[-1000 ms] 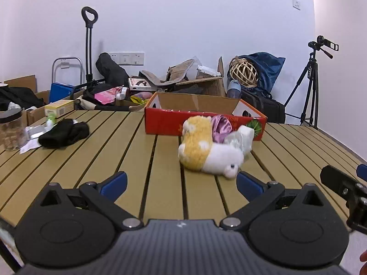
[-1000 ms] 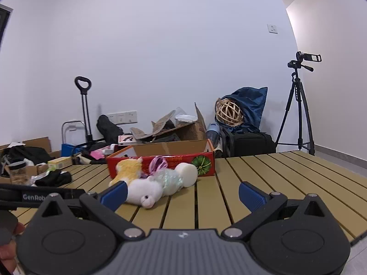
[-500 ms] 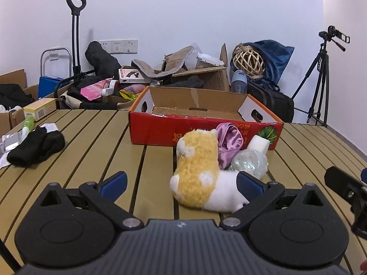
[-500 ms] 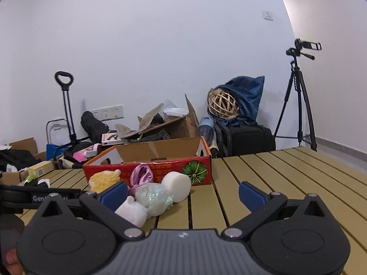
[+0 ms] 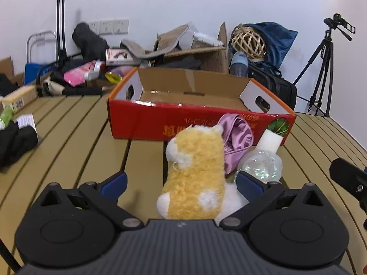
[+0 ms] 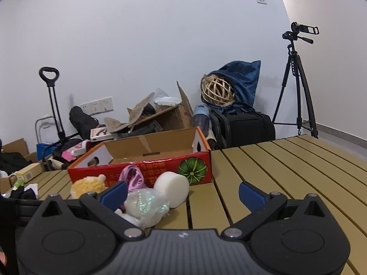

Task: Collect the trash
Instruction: 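Close the left tool on the yellow alpaca plush while the right tool grasps the sparkly bag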

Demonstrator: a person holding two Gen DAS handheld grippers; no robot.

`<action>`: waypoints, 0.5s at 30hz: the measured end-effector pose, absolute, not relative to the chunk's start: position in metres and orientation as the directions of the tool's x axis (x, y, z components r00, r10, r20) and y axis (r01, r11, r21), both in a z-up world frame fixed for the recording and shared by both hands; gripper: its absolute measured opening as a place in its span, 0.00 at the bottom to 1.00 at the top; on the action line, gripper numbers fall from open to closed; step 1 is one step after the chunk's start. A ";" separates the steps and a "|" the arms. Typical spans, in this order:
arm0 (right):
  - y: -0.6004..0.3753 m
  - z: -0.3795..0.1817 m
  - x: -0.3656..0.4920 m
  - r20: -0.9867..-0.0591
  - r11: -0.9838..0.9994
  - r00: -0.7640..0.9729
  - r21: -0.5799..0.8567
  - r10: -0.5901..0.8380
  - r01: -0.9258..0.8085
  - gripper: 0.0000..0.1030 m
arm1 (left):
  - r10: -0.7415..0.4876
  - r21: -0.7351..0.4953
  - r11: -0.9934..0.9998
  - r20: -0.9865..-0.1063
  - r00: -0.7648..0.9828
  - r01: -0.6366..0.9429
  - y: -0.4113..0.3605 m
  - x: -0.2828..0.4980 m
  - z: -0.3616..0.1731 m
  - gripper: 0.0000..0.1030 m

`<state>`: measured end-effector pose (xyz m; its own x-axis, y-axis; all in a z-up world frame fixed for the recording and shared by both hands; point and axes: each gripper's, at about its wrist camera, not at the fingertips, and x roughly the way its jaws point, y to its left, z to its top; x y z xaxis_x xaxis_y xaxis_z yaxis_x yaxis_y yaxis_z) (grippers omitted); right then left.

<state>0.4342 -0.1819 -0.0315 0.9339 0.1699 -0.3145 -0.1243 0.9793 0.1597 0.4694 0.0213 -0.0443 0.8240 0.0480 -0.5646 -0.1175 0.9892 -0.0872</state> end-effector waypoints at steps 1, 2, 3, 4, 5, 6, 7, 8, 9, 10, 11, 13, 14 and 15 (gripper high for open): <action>-0.181 -0.032 0.436 -0.319 0.980 0.933 0.159 0.167 -0.121 1.00 | 0.047 -0.094 0.988 -0.567 0.822 -0.121 0.023 0.471 -0.046 1.00; -0.181 -0.032 0.439 -0.325 0.980 0.931 0.159 0.166 -0.119 1.00 | 0.042 -0.104 0.987 -0.569 0.821 -0.122 0.025 0.472 -0.047 1.00; -0.180 -0.032 0.441 -0.328 0.980 0.930 0.158 0.166 -0.119 1.00 | 0.032 -0.116 0.986 -0.570 0.821 -0.119 0.027 0.473 -0.048 1.00; -0.180 -0.032 0.442 -0.330 0.980 0.929 0.157 0.166 -0.119 1.00 | 0.021 -0.131 0.985 -0.572 0.820 -0.116 0.028 0.473 -0.049 1.00; -0.179 -0.032 0.444 -0.332 0.981 0.929 0.155 0.164 -0.118 1.00 | 0.013 -0.142 0.983 -0.574 0.819 -0.116 0.029 0.473 -0.050 1.00; -0.178 -0.033 0.445 -0.335 0.981 0.928 0.153 0.163 -0.117 1.00 | 0.002 -0.155 0.982 -0.575 0.818 -0.111 0.030 0.474 -0.052 0.99; -0.178 -0.033 0.446 -0.337 0.982 0.927 0.152 0.162 -0.116 1.00 | -0.010 -0.166 0.981 -0.576 0.817 -0.105 0.031 0.475 -0.053 0.99; -0.177 -0.033 0.447 -0.340 0.982 0.926 0.152 0.161 -0.115 1.00 | -0.020 -0.177 0.979 -0.579 0.815 -0.102 0.032 0.475 -0.054 0.97; -0.176 -0.034 0.448 -0.344 0.982 0.925 0.152 0.161 -0.114 1.00 | -0.030 -0.190 0.977 -0.580 0.814 -0.099 0.033 0.476 -0.054 0.95; -0.176 -0.034 0.448 -0.345 0.982 0.924 0.152 0.161 -0.114 1.00 | -0.046 -0.207 0.974 -0.579 0.814 -0.092 0.035 0.476 -0.055 0.92; -0.176 -0.034 0.448 -0.347 0.982 0.924 0.154 0.162 -0.114 1.00 | -0.062 -0.221 0.972 -0.579 0.813 -0.084 0.036 0.476 -0.055 0.90; -0.177 -0.034 0.449 -0.347 0.981 0.923 0.157 0.163 -0.114 1.00 | -0.092 -0.252 0.965 -0.578 0.811 -0.070 0.039 0.477 -0.056 0.82; -0.177 -0.034 0.449 -0.348 0.981 0.923 0.158 0.163 -0.113 1.00 | -0.111 -0.270 0.961 -0.576 0.810 -0.060 0.040 0.477 -0.056 0.80; -0.178 -0.035 0.449 -0.350 0.981 0.923 0.160 0.161 -0.111 1.00 | -0.132 -0.290 0.956 -0.574 0.808 -0.049 0.042 0.477 -0.057 0.75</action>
